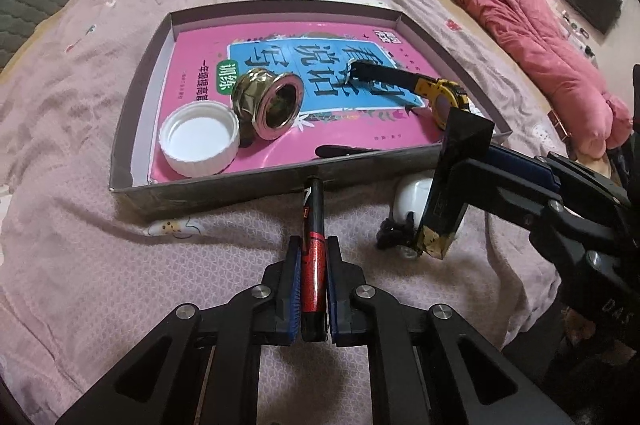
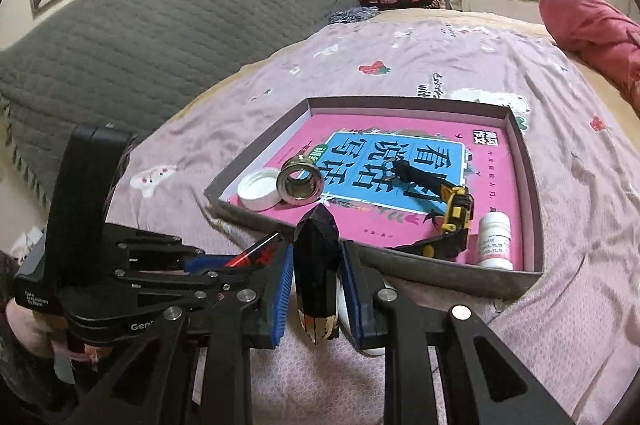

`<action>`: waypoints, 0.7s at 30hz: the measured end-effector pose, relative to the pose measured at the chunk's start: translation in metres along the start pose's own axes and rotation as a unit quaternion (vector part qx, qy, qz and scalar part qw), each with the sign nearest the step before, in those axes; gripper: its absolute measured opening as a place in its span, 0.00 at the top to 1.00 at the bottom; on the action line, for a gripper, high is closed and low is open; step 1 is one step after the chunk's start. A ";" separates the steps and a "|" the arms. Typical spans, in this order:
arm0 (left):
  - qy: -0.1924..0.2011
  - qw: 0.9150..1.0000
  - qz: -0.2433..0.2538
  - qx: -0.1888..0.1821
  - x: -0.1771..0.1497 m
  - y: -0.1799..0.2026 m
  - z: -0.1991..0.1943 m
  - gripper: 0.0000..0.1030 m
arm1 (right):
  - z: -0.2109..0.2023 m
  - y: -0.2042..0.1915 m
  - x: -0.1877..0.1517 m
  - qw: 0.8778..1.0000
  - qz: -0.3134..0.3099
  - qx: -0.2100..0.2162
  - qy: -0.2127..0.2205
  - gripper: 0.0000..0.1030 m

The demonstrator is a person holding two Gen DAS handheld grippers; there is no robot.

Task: Organize rigid objects
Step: 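Lift and carry the lighter and black-and-gold item over the grey tray with both tools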

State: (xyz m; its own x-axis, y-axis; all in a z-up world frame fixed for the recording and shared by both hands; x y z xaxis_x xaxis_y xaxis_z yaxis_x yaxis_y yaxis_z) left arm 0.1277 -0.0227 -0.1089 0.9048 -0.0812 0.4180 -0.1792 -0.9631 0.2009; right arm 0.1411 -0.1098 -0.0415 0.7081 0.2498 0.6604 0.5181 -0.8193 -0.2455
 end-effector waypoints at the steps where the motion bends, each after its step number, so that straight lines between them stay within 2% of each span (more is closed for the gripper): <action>1: 0.002 1.000 0.000 0.000 0.001 0.000 -0.001 0.90 | -0.003 0.000 0.000 1.000 0.002 0.001 0.002 0.77; 21: 0.028 1.000 -0.005 -0.004 0.009 0.003 -0.024 0.90 | -0.022 0.010 0.015 0.998 0.043 0.026 0.043 0.77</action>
State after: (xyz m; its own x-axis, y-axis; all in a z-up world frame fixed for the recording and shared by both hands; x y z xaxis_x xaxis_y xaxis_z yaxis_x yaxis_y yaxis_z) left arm 0.1264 -0.0200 -0.0834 0.8835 -0.0578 0.4648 -0.1744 -0.9616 0.2120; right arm 0.1463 -0.1254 -0.0182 0.7085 0.1318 0.6933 0.4828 -0.8071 -0.3399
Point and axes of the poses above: each gripper's, at about its wrist camera, not at the fingertips, and z roughly the way its jaws point, y to its right, x to its top, the point moved 8 cm from there along z, roughly the way its jaws point, and after that the axes turned 3 degrees about -y, right-handed, at the moved point
